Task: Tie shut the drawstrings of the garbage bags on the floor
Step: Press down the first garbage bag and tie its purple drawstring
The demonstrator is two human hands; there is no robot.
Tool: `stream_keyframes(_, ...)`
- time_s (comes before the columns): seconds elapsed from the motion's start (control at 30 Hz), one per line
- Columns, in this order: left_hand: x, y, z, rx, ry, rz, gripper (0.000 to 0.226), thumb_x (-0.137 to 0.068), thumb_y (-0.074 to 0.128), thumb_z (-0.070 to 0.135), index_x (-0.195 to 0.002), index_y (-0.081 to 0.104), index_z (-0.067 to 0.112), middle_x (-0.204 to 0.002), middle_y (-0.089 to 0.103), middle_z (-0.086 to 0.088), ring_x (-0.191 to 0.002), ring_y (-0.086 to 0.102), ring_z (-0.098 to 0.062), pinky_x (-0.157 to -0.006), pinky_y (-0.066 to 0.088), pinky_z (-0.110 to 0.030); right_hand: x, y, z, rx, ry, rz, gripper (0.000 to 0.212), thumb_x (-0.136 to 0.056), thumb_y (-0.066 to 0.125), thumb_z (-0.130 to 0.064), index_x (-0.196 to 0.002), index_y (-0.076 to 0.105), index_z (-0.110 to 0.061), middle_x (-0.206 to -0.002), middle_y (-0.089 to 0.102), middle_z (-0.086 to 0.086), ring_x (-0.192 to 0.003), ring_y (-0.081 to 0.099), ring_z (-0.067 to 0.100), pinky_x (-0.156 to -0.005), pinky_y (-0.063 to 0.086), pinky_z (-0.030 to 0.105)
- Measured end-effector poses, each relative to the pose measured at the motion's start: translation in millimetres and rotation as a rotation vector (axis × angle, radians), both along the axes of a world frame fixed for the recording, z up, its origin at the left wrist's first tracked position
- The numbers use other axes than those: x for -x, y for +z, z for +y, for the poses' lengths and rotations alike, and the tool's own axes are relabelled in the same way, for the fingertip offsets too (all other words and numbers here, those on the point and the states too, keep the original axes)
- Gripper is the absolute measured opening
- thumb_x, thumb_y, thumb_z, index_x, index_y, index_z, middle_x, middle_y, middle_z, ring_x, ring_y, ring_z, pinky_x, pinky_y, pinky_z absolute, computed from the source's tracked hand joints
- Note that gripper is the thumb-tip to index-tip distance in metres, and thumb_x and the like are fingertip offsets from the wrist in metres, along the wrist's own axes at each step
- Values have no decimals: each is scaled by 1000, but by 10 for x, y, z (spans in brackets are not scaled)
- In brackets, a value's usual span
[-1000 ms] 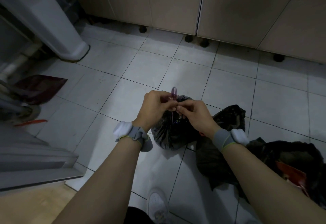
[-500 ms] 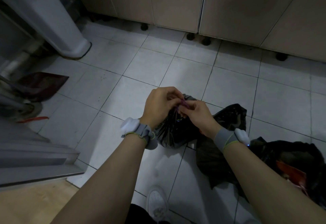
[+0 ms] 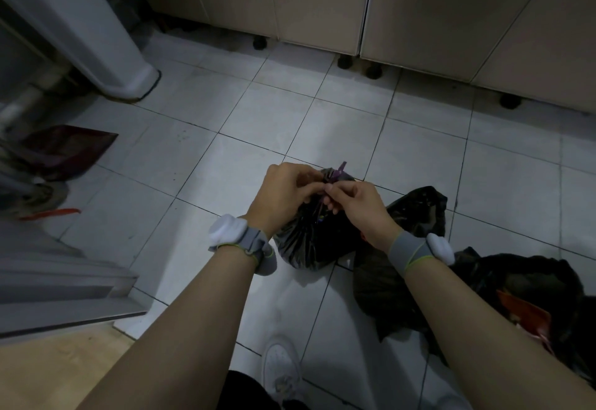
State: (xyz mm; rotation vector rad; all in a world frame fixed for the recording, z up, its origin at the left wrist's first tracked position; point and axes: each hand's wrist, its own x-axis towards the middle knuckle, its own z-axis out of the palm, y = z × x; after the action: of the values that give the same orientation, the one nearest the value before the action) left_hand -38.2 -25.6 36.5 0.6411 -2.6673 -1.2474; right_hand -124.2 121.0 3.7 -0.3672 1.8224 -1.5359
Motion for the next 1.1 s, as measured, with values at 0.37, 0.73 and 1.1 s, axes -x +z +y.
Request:
stream_keyframes(0.37, -53, -38, 39, -33, 27, -154, 5, -90, 80, 16, -90, 83, 13, -69, 75, 2, -58, 73, -14, -59, 49, -5, 32, 25, 24, 10, -83, -9, 23, -98, 62, -9, -103, 72, 11, -79, 67, 14, -71, 56, 21, -67, 50, 25)
stream_keyframes(0.73, -40, -262, 172, -320, 124, -110, 13, -80, 88, 13, -93, 85, 9, -96, 82, -2, -85, 77, -12, -85, 58, -24, 46, 8, 22, -14, -100, 24, 21, -97, 63, -9, -103, 73, 8, -80, 69, 16, -70, 58, 24, -65, 52, 24)
stream_keyframes(1.1, 7, -337, 291, -98, 200, 25, 14, -82, 88, 21, -82, 81, 9, -75, 78, -5, -69, 74, -15, -64, 53, -13, 45, -14, 21, -10, -78, 115, 23, -97, 63, -13, -96, 75, 6, -74, 68, 13, -49, 55, -5, -56, 44, 7)
